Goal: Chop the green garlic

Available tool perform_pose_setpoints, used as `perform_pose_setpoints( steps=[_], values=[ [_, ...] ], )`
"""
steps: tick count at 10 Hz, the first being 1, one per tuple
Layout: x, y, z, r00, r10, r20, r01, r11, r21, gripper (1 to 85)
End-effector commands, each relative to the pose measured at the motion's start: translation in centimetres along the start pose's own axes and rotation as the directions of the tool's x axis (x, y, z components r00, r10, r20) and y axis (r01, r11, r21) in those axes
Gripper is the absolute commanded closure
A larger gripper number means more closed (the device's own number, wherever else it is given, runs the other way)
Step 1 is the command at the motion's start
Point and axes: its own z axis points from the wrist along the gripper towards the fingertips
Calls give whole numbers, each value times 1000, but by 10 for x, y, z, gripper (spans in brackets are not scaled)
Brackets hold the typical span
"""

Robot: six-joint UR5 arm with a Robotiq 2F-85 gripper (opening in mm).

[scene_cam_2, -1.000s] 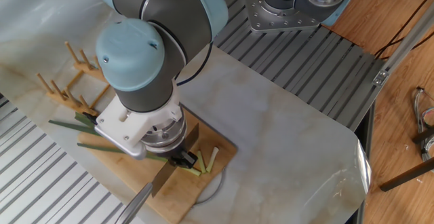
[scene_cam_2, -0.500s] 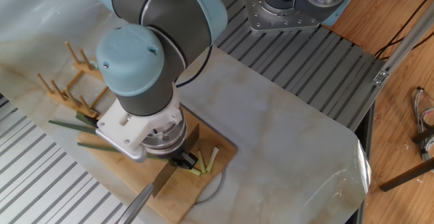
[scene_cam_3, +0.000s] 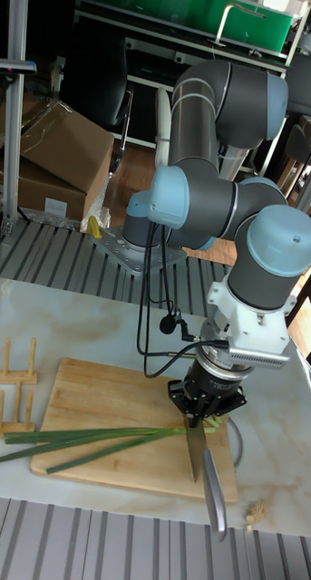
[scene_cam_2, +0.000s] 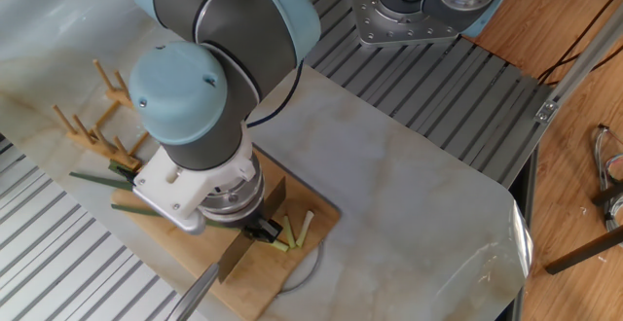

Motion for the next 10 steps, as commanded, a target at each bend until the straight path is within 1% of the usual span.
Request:
perform_pose_setpoints(
  steps=[1, 3, 4, 5, 6, 8, 9, 10],
  values=[
    [3, -4, -3, 1000, 11, -17, -11, 1000, 0, 843],
    [2, -2, 0, 1000, 19, -11, -19, 1000, 8, 843],
    [1, 2, 5, 1000, 30, 4, -30, 999, 17, 843],
    [1, 5, 6, 999, 33, 9, -34, 999, 21, 843],
    [3, 4, 2, 1000, 30, 3, -30, 999, 16, 843],
    [10, 1, -13, 1000, 21, -15, -21, 1000, 8, 843],
    [11, 1, -16, 1000, 19, -17, -19, 1000, 6, 843],
    [7, 4, -14, 1000, 23, -1, -23, 1000, 2, 843]
  ],
)
